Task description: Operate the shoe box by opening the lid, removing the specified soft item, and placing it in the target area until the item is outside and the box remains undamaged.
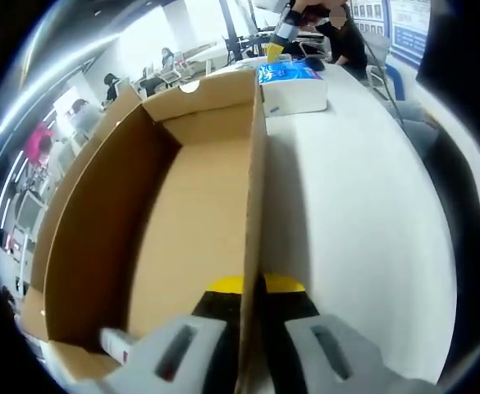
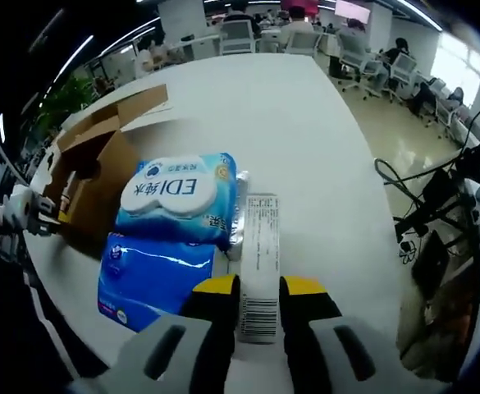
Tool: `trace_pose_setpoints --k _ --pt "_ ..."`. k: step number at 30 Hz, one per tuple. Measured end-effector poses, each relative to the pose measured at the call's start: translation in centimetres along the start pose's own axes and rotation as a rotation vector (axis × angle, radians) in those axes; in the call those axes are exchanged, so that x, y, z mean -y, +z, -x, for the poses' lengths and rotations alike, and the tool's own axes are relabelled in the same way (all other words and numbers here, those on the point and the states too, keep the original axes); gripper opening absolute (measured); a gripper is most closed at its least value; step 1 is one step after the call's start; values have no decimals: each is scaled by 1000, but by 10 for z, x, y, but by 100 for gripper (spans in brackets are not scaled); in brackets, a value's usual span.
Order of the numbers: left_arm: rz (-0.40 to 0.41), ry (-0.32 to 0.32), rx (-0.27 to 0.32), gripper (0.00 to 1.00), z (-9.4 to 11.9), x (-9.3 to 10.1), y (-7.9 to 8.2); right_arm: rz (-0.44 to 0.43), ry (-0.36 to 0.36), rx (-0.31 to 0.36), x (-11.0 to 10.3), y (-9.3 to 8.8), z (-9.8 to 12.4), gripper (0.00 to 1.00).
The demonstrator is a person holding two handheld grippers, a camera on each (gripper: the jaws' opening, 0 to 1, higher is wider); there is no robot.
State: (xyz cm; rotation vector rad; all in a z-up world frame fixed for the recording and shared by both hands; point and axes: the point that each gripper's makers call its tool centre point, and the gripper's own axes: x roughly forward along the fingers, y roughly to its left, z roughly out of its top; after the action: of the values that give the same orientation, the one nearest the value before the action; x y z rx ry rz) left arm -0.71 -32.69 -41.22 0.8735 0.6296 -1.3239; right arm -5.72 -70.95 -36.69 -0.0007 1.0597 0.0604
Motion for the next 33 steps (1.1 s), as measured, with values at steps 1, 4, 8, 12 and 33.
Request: trace_pose_setpoints --k 1,4,8,12,33 --pt "0 0 0 3 0 0 0 -1 1 0 0 1 0 19" --pt "2 1 0 3 1 0 1 7 3 1 2 3 -5 19" --pt "3 1 0 3 2 1 2 17 7 -2 -1 5 -5 19" --pt "2 2 0 3 5 2 4 18 8 -1 -3 8 -7 19" --pt "0 4 1 3 4 0 3 38 52 200 -47 84 44 25"
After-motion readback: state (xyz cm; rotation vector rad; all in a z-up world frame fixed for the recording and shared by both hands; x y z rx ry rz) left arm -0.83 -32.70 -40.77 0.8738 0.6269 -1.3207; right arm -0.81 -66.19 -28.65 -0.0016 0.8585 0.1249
